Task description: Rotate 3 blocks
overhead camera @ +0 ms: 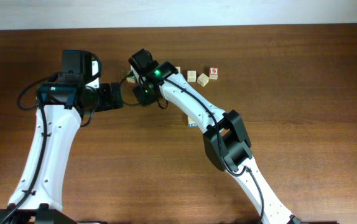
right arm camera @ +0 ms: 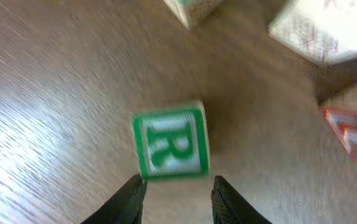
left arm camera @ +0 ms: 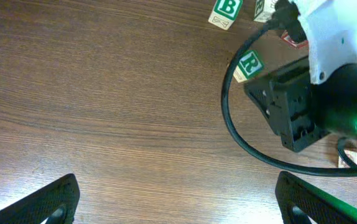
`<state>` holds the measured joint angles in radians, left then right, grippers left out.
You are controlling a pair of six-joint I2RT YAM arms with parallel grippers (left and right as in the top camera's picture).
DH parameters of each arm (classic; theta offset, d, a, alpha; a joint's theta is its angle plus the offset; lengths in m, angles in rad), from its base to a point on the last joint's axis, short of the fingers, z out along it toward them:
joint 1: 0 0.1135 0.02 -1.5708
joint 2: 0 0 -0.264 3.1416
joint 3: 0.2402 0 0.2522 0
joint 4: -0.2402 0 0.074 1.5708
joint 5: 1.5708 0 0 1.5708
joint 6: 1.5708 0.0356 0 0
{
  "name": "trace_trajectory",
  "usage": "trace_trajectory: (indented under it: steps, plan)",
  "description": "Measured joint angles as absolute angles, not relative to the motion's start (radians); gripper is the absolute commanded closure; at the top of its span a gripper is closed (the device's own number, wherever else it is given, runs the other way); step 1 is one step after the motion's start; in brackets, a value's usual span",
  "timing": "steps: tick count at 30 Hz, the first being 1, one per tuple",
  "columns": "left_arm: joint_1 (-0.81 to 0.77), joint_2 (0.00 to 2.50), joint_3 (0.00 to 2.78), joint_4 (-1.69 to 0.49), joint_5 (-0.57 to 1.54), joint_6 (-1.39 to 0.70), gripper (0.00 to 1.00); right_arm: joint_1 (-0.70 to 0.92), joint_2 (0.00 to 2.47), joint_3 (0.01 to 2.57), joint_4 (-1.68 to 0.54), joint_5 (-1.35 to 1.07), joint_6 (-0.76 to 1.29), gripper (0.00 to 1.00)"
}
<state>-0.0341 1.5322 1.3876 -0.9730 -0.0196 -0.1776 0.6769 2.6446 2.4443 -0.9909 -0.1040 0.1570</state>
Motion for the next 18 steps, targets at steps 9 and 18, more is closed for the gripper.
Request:
trace_trajectory:
  steps: [9,18]
  plan:
    - [-0.034,1.532,1.388,-0.973,-0.020,-0.178,0.01,0.677,2.645,2.444,-0.865,-0.105,0.153,0.29]
    - [-0.034,1.532,1.388,-0.973,-0.020,-0.178,0.01,0.677,2.655,2.386,-0.793,-0.102,0.137,0.60]
